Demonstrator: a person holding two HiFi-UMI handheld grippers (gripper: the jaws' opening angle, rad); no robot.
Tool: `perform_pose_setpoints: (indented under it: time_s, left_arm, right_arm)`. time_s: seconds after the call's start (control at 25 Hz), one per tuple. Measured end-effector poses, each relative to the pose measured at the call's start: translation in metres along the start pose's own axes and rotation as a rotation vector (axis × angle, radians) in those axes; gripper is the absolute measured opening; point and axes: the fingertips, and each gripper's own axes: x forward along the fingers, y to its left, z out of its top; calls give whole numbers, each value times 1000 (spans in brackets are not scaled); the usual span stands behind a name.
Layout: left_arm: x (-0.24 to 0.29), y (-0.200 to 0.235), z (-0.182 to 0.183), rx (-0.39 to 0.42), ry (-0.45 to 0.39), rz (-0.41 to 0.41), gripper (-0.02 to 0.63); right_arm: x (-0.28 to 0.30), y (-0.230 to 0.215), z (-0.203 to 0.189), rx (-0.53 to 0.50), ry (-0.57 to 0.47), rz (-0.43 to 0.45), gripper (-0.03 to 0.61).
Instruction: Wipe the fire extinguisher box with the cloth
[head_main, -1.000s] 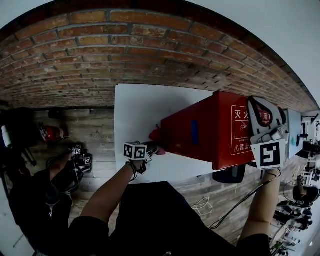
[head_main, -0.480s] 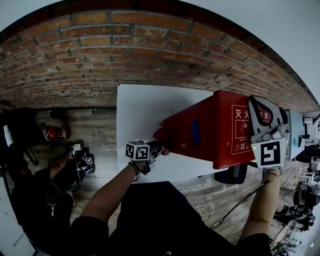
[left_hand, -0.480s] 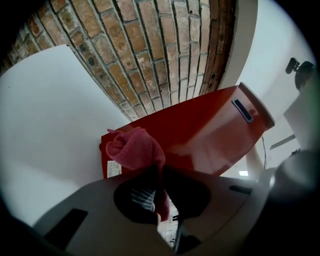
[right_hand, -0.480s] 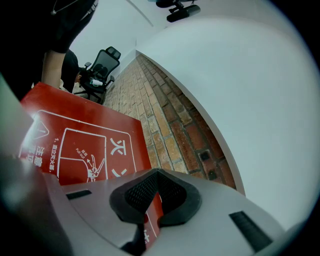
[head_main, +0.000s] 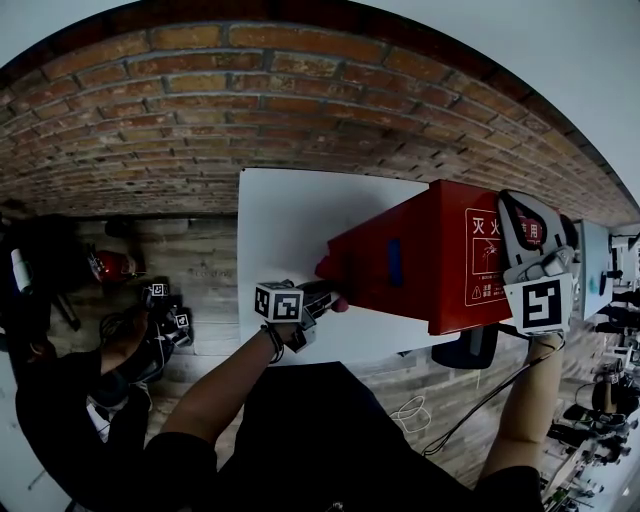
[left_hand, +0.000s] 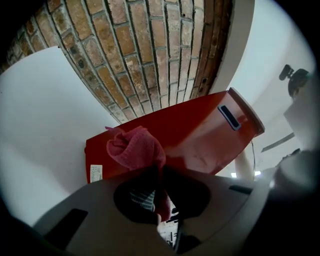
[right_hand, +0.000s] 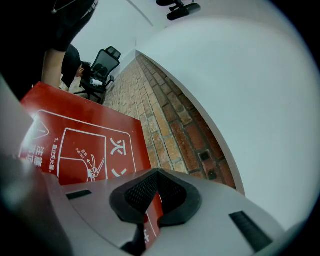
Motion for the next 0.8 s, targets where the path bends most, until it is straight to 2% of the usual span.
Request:
perform_pose_setpoints:
  time_s: [0.8]
  left_arm:
    - [-1, -75, 25, 2, -40, -113, 63]
  right_arm:
    - [0, 0, -1, 2, 5, -1, 20]
